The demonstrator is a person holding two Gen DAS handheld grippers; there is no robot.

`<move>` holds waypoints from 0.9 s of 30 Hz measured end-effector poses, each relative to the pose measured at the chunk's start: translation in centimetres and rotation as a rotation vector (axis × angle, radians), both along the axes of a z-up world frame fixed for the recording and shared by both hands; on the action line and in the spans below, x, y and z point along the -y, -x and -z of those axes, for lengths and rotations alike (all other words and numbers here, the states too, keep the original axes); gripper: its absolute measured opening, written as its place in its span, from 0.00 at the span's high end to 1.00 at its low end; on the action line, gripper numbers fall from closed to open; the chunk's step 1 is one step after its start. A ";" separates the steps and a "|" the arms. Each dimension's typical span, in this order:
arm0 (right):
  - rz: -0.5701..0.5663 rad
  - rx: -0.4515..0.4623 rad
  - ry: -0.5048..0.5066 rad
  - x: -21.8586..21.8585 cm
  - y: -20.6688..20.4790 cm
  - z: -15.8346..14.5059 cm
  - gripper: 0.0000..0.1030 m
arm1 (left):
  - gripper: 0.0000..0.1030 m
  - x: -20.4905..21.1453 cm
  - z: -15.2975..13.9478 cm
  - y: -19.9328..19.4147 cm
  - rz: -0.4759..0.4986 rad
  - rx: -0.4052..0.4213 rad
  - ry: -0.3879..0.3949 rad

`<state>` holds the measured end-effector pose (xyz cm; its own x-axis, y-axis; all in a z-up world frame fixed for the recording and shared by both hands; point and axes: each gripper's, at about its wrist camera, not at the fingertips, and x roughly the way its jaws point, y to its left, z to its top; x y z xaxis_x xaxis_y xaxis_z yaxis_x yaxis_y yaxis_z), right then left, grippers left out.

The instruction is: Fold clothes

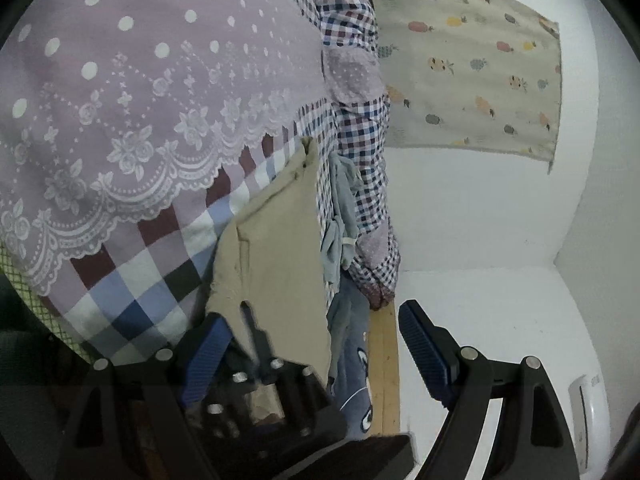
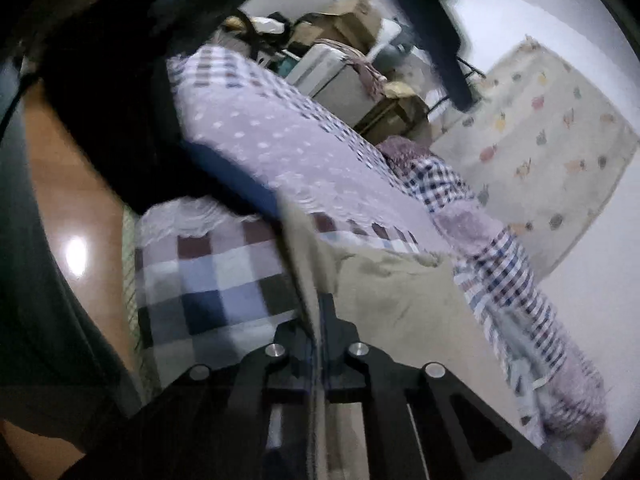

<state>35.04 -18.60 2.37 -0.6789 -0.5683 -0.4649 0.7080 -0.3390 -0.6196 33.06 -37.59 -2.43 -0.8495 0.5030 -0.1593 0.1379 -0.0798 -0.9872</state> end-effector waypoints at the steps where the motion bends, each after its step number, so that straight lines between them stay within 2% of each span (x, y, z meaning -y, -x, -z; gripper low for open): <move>1: 0.005 0.020 0.014 -0.3 0.2 -0.7 0.99 | 0.16 -0.2 -0.1 0.0 0.010 0.008 0.012; 4: 0.020 0.092 0.055 -0.9 0.5 -2.4 0.99 | 0.16 -0.9 0.2 0.3 0.038 0.050 0.030; 7: 0.030 0.154 0.085 -1.3 0.7 -4.0 0.99 | 0.16 -1.2 0.9 0.5 0.045 0.069 0.006; 13: 0.046 0.238 0.111 -1.3 2.3 -5.9 0.99 | 0.16 -1.6 1.9 0.3 0.036 0.084 -0.027; 16: 0.063 0.257 0.125 -1.7 1.3 -6.1 0.99 | 0.16 -1.9 2.3 -0.4 0.041 0.137 -0.019; 22: 0.110 0.289 0.182 -2.6 3.3 -7.9 0.99 | 0.16 -1.9 2.9 -0.2 0.037 0.112 -0.069; 27: 0.095 0.306 0.183 -2.4 2.7 -8.3 0.99 | 0.16 -2.1 3.5 1.1 0.040 0.065 -0.110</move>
